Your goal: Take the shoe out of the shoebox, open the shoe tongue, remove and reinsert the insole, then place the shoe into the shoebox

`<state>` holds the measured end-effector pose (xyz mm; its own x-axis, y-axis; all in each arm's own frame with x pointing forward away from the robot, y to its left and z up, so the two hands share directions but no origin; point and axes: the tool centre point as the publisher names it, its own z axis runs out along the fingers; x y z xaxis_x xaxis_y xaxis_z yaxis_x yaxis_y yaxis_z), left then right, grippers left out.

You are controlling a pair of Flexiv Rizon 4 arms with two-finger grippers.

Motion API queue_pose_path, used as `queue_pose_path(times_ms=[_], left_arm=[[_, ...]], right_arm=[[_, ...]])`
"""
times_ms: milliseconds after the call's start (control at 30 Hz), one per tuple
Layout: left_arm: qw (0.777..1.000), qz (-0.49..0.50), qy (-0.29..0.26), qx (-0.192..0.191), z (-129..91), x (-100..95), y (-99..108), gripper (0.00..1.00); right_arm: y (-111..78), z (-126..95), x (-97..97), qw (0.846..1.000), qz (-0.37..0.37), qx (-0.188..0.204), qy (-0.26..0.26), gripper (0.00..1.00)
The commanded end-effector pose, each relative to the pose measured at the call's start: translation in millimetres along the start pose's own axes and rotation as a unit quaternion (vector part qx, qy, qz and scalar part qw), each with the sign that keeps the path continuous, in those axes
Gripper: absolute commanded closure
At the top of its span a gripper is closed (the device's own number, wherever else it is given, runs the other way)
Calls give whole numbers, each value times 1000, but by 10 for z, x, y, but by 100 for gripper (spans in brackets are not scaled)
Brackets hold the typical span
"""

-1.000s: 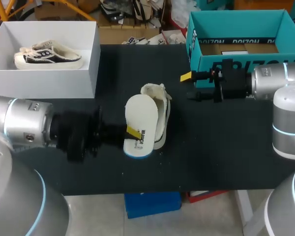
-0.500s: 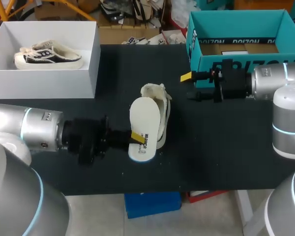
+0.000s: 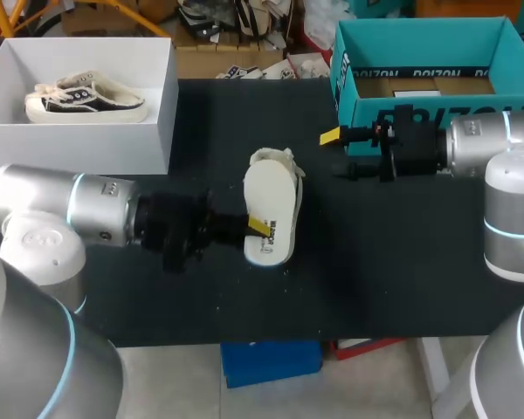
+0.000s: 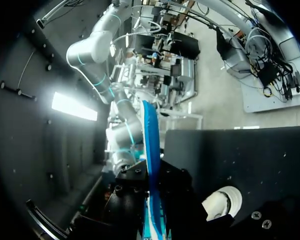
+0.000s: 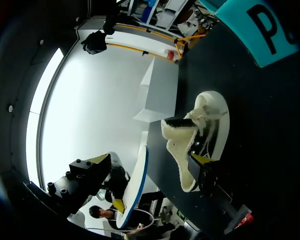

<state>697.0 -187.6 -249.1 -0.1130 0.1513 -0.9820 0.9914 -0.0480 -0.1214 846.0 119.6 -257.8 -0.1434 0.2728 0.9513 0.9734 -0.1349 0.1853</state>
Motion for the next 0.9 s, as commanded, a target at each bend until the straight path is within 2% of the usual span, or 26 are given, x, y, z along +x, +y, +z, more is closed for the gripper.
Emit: queue_pose_path(times_ms=[33, 167, 300, 333, 400, 667, 900], left_arm=[[1000, 1, 1, 0, 15, 4, 6, 100], [1000, 5, 0, 2, 26, 12, -28, 100], [998, 62, 13, -12, 19, 1, -24, 100], [997, 74, 1, -10, 7, -24, -16, 100], [995, 95, 11, -8, -18, -34, 27, 100], [989, 146, -20, -16, -96, 47, 385, 100], [985, 163, -49, -8, -25, 147, 660, 100]], right_arm=[[-10, 15, -4, 1000, 0, -2, 0, 0], [-10, 15, -4, 1000, 0, -2, 0, 0], [-10, 15, -4, 1000, 0, -2, 0, 0], [-10, 15, -4, 1000, 0, -2, 0, 0], [-10, 15, -4, 1000, 0, -2, 0, 0], [-10, 15, -4, 1000, 0, -2, 0, 0], [-10, 15, -4, 1000, 0, -2, 0, 0]])
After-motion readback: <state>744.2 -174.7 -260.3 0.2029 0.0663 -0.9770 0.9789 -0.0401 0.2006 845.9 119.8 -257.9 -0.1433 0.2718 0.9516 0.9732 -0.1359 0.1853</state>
